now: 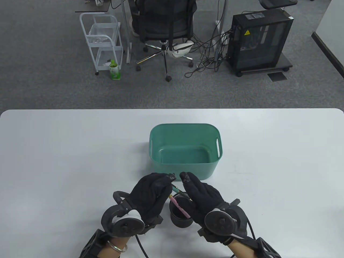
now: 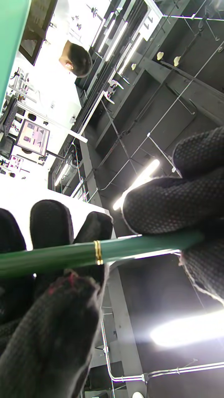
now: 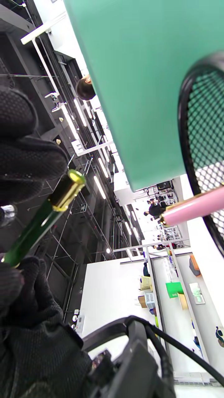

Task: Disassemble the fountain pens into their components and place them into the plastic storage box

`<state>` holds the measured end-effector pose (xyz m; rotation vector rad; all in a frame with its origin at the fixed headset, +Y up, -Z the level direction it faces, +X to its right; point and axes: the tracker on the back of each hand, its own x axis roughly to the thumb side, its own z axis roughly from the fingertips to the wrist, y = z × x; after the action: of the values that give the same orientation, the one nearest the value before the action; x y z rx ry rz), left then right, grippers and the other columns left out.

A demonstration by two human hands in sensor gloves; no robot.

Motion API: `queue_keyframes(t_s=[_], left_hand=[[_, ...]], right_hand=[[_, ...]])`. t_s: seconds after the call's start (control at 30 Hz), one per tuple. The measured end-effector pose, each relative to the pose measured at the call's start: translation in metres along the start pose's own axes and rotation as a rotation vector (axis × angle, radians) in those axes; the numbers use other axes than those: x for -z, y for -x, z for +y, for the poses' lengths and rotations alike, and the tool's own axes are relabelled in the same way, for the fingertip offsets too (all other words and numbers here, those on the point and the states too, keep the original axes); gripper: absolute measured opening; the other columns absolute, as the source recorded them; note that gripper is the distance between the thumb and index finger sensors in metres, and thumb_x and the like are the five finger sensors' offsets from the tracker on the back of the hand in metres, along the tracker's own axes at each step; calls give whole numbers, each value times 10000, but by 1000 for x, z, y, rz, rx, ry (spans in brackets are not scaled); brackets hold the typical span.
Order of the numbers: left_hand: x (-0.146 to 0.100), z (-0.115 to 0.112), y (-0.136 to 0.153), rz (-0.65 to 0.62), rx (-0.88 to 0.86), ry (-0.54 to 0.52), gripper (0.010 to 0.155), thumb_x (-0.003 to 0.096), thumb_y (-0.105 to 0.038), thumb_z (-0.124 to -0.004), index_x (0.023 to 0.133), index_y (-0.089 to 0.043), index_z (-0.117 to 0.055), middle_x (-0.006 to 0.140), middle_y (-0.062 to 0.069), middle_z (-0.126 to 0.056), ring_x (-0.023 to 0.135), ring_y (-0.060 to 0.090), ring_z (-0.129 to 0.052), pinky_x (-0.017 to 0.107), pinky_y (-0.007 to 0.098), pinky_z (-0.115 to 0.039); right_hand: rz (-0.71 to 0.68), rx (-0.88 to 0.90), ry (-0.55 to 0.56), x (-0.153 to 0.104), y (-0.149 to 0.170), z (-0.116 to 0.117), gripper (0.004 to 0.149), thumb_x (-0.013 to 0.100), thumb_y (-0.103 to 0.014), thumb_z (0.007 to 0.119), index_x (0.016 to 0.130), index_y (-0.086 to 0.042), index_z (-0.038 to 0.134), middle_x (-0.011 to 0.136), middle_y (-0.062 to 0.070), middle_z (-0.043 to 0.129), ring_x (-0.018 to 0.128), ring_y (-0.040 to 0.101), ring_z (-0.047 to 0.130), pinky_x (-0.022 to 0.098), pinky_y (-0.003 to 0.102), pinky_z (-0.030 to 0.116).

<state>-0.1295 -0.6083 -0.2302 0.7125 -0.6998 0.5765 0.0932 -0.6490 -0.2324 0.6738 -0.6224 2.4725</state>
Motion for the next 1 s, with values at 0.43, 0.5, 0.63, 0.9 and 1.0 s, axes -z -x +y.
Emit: queue_keyframes(t_s=[0.43, 0.5, 0.63, 0.9, 1.0], left_hand=[[-2, -8, -4, -42, -6, -1, 373, 671, -321, -700, 963, -115, -807, 868, 101, -916, 636, 109, -1069, 730, 351, -774], [-3, -8, -3, -37, -17, 0, 373, 671, -320, -699, 963, -113, -807, 870, 101, -916, 639, 107, -1071, 731, 350, -775], [-2, -9, -2, -34, -25, 7, 374, 674, -319, -693, 967, -113, -801, 874, 100, -913, 642, 109, -1069, 731, 356, -772], [-2, -8, -1, -42, -40, 17, 375, 675, -322, -689, 974, -121, -796, 881, 97, -910, 645, 113, -1060, 734, 371, -761], [-3, -8, 1, -53, -48, 16, 376, 676, -327, -692, 976, -127, -798, 888, 94, -908, 657, 123, -1057, 749, 378, -748]], right_hand=[[-30, -15, 23, -2, -1, 0, 499, 571, -462, 712, 999, -211, 766, 856, 14, 914, 660, 141, 993, 599, 412, 764], [-31, -23, 21, -2, -1, 0, 495, 569, -463, 714, 988, -208, 774, 848, 5, 914, 655, 132, 990, 605, 413, 759], [-32, -19, 28, -2, 0, -2, 474, 565, -467, 725, 954, -207, 805, 823, -8, 924, 646, 126, 983, 616, 418, 748], [-58, -47, 64, -3, 1, -5, 461, 560, -467, 735, 932, -211, 827, 803, -14, 930, 642, 120, 973, 634, 424, 734], [-64, -63, 72, -3, 1, -6, 458, 559, -467, 738, 930, -213, 829, 804, -30, 927, 645, 121, 970, 638, 426, 730]])
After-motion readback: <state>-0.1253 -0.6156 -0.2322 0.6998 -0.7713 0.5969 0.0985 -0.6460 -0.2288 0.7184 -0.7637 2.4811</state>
